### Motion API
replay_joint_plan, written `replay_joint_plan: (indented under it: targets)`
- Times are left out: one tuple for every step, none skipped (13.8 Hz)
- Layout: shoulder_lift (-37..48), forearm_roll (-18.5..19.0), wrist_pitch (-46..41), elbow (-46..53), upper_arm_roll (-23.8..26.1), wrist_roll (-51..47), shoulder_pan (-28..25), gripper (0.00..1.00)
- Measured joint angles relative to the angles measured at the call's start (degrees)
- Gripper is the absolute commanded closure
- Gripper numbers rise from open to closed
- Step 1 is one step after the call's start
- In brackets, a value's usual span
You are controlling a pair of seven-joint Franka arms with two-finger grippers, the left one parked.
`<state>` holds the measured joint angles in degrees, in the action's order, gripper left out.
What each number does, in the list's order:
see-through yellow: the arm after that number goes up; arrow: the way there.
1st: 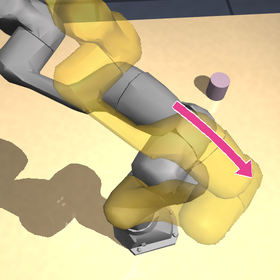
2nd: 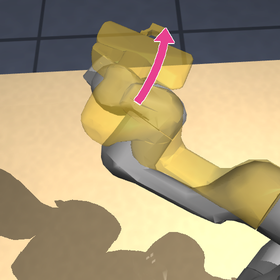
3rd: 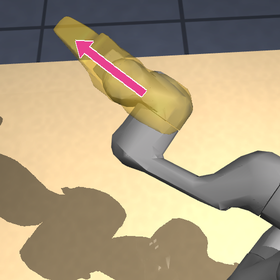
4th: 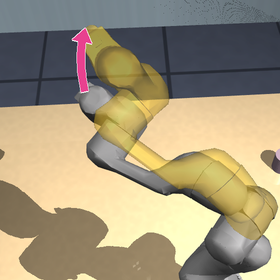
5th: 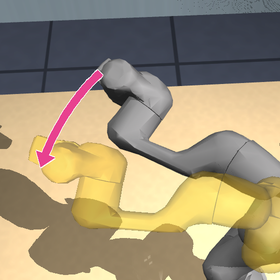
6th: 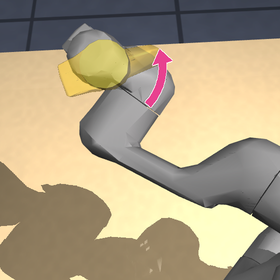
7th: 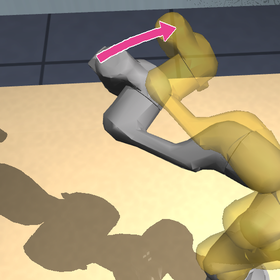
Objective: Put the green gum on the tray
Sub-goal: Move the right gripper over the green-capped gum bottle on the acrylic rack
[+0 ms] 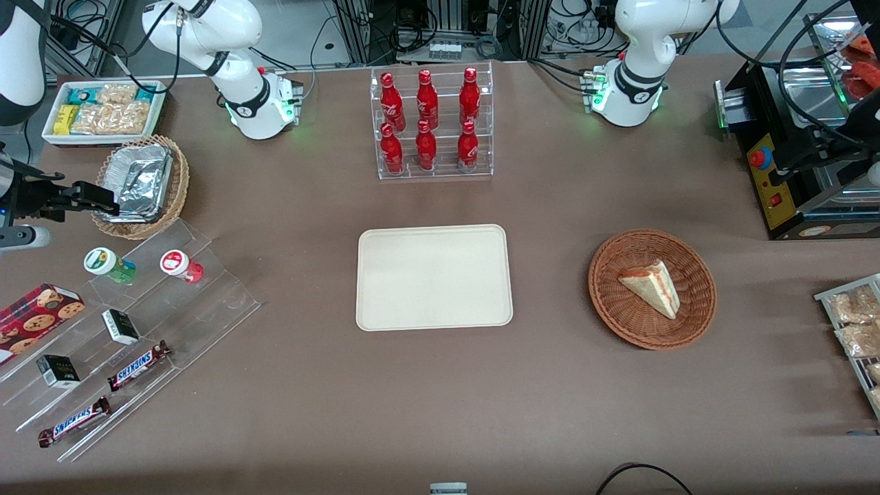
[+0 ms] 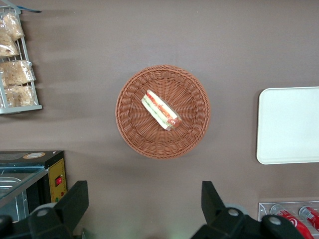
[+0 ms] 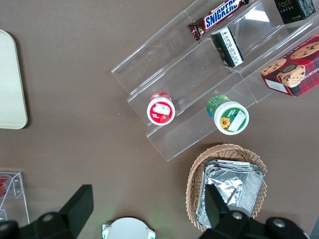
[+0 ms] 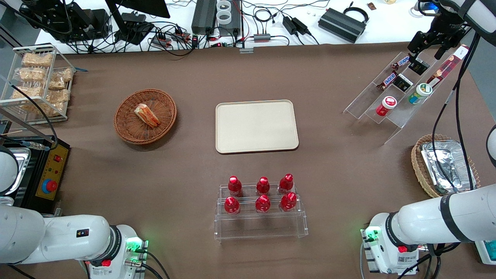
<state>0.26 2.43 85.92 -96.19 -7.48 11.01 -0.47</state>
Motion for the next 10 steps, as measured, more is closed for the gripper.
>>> replay_joint_plan:
  targets:
    - [0.0,0.0,0.0,0.0,0.0,0.0,0.0,0.01]
    - [-0.1,0.0,0.0,0.0,0.0,0.0,0.0,0.01]
    - [-0.1,0.0,0.0,0.0,0.0,0.0,0.0,0.01]
    - [-0.3,0.0,0.1,0.0,0.0,0.0,0.0,0.01]
    - [-0.4,0.0,0.2,-0.1,0.0,0.1,0.0,0.01]
    - [-0.6,0.0,0.4,-0.3,0.0,0.5,0.0,0.01]
    - [-0.6,0.0,1.3,-1.0,0.0,1.6,0.0,0.01]
    - [-0.6,0.0,2.6,-2.0,-0.1,3.9,0.0,0.01]
    - [-0.7,0.0,4.1,-3.2,-0.4,7.0,0.2,0.01]
    - [-0.8,0.0,5.4,-4.3,-0.6,10.3,0.5,0.01]
